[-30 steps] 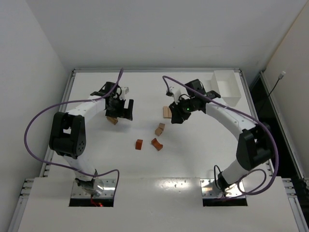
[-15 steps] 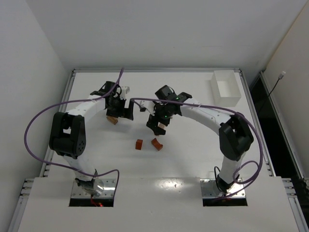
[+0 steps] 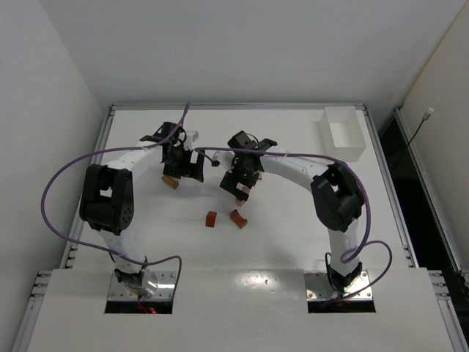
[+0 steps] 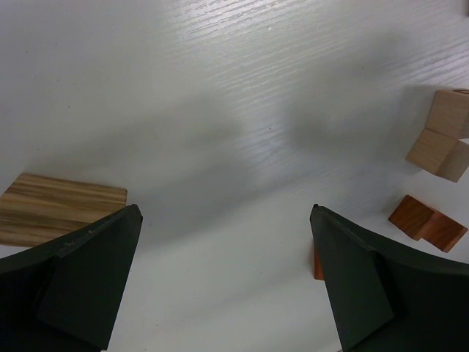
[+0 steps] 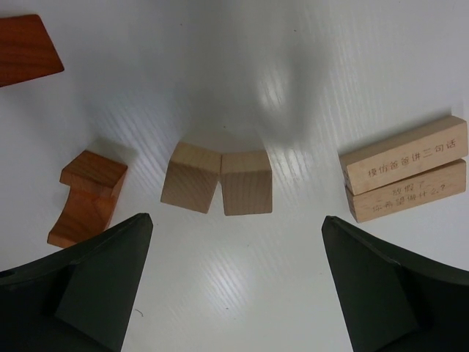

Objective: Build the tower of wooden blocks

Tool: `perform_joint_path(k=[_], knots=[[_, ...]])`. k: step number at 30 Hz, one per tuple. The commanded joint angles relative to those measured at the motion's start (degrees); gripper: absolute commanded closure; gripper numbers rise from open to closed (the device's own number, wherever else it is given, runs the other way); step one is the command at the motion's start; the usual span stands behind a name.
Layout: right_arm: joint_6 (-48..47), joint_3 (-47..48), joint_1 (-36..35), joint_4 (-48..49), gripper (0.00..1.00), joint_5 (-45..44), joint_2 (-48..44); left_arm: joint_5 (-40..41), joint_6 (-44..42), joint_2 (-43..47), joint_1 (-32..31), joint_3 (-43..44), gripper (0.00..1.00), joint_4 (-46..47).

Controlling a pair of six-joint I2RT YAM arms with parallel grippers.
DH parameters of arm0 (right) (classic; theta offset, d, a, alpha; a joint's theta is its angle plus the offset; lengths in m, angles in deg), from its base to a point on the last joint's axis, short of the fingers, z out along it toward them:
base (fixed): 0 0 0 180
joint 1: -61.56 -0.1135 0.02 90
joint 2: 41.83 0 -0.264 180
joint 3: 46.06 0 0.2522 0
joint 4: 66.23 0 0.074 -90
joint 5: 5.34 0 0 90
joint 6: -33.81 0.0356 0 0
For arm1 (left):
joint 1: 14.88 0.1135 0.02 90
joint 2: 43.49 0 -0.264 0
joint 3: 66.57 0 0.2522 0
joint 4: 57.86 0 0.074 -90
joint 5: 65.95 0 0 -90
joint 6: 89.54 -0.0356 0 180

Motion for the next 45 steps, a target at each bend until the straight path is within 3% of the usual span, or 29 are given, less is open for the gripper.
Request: perform_joint_path(k=[1,11,45], knots=[[3.1,3.6,0.0,-0.1,0.00,0.1,0.0,-1.1,-0.5,-0.2,0.9,2.0,0.01,-0.1],[6.7,2.5,-0.5,-1.1,0.00,4.2,0.5,-1.1,-0.5,-0.2,0.9,2.0,0.01,-0.1],[6.2,2.9,-1.1,-0.1,0.00,0.2,6.7,-2.2,-0.5,-2.3,0.9,2.5,0.01,-0.1]])
